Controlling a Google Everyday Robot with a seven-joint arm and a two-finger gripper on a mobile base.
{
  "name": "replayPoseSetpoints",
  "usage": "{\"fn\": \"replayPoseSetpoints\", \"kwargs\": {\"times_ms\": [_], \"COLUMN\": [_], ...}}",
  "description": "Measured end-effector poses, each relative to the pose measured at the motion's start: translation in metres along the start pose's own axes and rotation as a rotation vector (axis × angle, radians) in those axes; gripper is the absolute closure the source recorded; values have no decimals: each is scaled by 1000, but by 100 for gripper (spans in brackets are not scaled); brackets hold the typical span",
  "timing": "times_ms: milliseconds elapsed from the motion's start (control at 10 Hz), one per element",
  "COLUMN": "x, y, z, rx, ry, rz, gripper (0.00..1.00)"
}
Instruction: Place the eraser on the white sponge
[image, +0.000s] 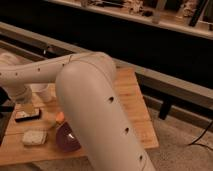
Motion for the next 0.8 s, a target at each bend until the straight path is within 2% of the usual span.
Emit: {"fn": "replayPoseSetpoints", "kwargs": {"times_ms": [400,800], "x": [-30,-29], "y": [-6,-18], "z": [18,33], "rx": [-28,-25], "ry": [-7,9], "rz": [1,39], "gripper": [35,35]}}
